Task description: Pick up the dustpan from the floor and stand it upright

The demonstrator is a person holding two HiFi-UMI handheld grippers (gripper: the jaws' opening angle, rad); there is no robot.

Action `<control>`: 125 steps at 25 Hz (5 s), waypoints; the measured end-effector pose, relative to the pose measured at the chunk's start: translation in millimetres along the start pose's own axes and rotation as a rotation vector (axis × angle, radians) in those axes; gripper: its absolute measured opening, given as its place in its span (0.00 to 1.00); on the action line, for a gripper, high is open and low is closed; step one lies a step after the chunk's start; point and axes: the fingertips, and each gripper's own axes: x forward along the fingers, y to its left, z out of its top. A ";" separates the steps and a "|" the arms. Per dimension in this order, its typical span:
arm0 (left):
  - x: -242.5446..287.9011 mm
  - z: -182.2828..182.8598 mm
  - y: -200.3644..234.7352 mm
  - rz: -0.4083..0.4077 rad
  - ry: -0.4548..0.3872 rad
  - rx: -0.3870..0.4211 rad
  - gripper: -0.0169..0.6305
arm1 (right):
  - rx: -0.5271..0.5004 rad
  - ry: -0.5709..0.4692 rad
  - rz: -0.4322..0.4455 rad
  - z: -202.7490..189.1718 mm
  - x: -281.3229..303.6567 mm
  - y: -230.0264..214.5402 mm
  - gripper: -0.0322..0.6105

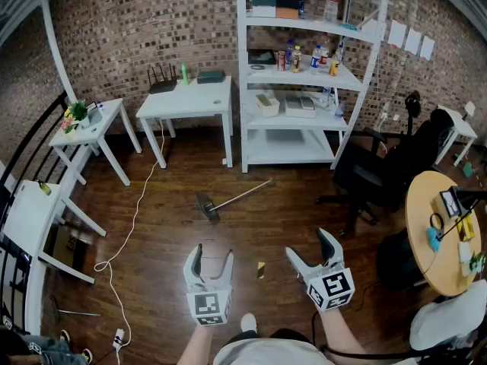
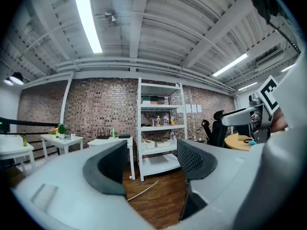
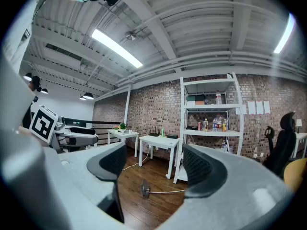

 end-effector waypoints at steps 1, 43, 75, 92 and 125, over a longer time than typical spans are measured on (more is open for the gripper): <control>18.6 5.7 6.0 -0.001 0.003 -0.007 0.55 | -0.002 0.002 0.007 2.5 18.2 -4.5 0.61; 604.0 -143.2 87.3 -0.176 0.359 -0.087 0.57 | 0.255 0.419 0.279 -152.6 553.1 -242.2 0.56; 991.7 -841.0 -0.5 -0.583 0.991 0.337 0.44 | 0.389 0.496 0.186 -676.5 760.0 -469.0 0.54; 1022.6 -866.6 -33.8 -0.705 1.047 0.408 0.19 | 0.489 0.525 0.029 -663.8 739.9 -473.0 0.54; 728.2 -472.8 328.8 0.150 0.558 -0.165 0.18 | 0.176 0.358 0.653 -253.8 790.1 -93.7 0.54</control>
